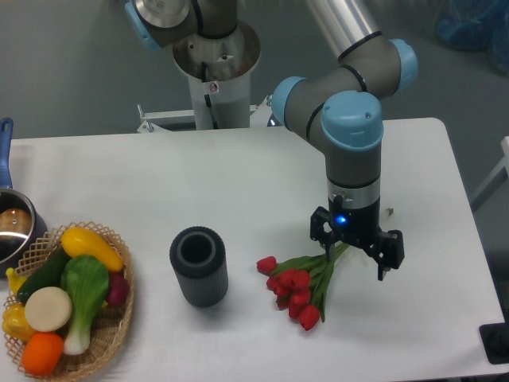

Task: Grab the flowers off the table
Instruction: 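Lower the open gripper onto the green tulip stems beside the blooms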

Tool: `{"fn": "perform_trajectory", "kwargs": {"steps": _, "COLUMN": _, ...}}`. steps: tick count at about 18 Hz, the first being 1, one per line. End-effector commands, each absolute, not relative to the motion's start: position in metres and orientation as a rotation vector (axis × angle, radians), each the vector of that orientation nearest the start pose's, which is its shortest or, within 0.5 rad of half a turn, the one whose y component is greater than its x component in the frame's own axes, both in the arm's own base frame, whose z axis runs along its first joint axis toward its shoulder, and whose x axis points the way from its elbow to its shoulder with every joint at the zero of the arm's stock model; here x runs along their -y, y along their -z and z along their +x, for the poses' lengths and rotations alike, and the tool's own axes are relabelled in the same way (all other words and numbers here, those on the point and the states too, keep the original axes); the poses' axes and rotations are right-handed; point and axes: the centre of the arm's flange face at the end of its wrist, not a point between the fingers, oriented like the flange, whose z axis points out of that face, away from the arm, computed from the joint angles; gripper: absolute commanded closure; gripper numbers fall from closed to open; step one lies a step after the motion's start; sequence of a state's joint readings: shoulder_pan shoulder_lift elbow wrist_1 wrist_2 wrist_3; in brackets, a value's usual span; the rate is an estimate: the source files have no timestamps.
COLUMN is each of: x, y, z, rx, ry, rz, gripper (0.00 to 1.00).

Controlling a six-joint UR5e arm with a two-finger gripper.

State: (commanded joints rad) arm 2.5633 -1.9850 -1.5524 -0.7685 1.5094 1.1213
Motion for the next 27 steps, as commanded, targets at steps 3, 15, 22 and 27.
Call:
{"fn": "perform_trajectory", "kwargs": {"steps": 3, "x": -0.482, "y": -0.347, "z": -0.478, "rx": -0.225, "ry": -0.47, "rz": -2.846, "gripper": 0.0}}
{"fn": "perform_trajectory", "kwargs": {"steps": 15, "x": -0.475, "y": -0.315, "z": -0.467, "rx": -0.303, "ry": -0.44, "rz": -2.868, "gripper": 0.0}}
{"fn": "perform_trajectory", "kwargs": {"steps": 22, "x": -0.447, "y": -0.27, "z": -0.455, "rx": -0.501, "ry": -0.336, "rz": -2.93, "gripper": 0.0}}
{"fn": "perform_trajectory", "kwargs": {"steps": 27, "x": -0.443, "y": -0.243, "z": -0.439, "rx": -0.497, "ry": -0.242, "rz": -2.966, "gripper": 0.0}}
